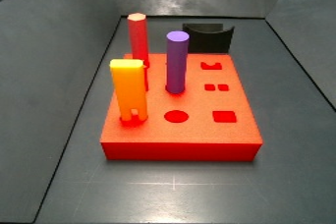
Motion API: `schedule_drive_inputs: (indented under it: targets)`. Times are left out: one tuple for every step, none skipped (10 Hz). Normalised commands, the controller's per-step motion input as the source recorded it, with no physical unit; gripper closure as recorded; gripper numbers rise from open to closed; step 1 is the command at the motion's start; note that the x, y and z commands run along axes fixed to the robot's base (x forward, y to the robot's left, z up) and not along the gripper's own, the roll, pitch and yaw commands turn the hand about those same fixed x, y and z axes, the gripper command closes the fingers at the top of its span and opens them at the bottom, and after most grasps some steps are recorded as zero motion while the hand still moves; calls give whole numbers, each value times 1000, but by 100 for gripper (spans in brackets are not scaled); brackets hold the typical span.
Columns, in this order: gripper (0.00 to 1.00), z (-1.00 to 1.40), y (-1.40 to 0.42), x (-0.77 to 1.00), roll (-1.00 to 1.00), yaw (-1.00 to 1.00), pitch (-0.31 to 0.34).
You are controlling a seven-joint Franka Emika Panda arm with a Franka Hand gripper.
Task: Pick up the rectangle object. Move up. Place the rectangle object on the fixture. Regrasp the rectangle object. Move to above the board. Insert the rectangle object.
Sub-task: Place the rectangle object on the fixture.
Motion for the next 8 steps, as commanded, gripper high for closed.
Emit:
schedule_drive_inputs:
  targets:
    - [100, 4, 101, 1000, -98, -78, 9]
    - [100, 1, 96, 1000, -109, -65, 25]
    - [100, -3, 92, 1000, -116, -60, 37]
    - [100, -5, 85, 1000, -130, -55, 57]
    - [100, -252, -59, 1000, -1000, -106, 54]
    - [100, -262, -57, 998, -1000, -110, 59]
    - [100, -207, -25, 957, -1000, -110, 60]
    - [100, -72, 11, 825, -1000, -111, 75]
